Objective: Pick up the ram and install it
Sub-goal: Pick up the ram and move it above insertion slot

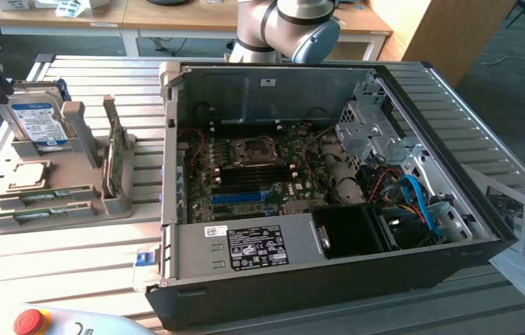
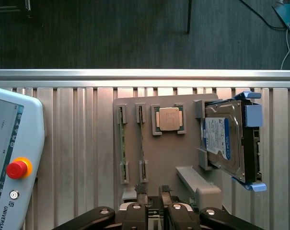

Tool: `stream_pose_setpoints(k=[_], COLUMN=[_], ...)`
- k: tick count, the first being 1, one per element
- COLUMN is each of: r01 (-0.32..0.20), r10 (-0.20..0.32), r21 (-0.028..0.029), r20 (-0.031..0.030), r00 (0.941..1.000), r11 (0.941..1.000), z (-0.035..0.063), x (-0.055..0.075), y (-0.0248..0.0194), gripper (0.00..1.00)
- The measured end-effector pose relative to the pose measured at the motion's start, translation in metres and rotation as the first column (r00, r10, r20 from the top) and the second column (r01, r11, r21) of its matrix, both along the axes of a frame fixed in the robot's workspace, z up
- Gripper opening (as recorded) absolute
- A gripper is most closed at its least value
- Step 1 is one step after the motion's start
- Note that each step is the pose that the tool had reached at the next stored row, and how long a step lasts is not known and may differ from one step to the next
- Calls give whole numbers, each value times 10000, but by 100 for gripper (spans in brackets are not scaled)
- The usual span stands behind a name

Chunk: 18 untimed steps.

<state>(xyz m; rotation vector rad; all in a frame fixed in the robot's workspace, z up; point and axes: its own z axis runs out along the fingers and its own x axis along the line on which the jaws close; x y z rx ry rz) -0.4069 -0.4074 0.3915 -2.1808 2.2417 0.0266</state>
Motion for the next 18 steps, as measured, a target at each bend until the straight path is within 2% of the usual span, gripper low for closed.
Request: stream_pose_setpoints(k=[8, 18], r01=[0, 1], r10=[0, -1], r21=[1, 2], r20=[1, 1], r00=[10000, 10000], r11=[10000, 10000], z=[-6, -82], x=[0, 0], y=[0, -5], gripper=[24, 24])
